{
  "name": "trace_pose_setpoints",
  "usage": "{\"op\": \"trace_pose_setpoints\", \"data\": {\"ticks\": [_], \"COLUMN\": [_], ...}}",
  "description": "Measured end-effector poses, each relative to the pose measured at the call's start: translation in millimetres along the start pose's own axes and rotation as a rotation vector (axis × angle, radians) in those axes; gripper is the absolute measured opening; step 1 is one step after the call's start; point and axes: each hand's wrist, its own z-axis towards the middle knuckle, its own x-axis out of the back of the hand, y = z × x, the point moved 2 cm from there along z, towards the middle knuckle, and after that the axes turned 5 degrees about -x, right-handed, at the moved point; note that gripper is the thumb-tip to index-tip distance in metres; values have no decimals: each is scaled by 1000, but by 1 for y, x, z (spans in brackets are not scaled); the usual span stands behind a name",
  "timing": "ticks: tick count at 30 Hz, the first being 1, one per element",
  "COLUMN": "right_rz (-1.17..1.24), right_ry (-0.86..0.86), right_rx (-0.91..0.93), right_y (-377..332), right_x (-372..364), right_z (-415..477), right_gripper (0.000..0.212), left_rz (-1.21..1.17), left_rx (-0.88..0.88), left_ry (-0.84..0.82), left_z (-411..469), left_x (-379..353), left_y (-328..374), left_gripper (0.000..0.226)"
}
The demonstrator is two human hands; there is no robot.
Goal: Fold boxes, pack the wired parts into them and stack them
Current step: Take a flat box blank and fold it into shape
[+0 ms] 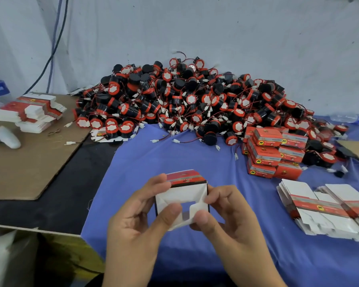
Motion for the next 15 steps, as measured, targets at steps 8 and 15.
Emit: {"op": "trace_pose_setpoints", "data": {"ticks": [8,15], "right_rz": [-17,-23], "right_ry": [287,237], "right_rx": [5,-32], "right_y": [11,9], "right_x": [-14,-23], "right_z": [-1,-6], "right_gripper": [26,33], "left_rz": [78,-2], "left_rx": [-138,-131], "left_ry": [-37,106], "left_z": [-15,-16], "left_x": [-23,-32], "left_y": [2,2], "left_gripper": [44,46]}}
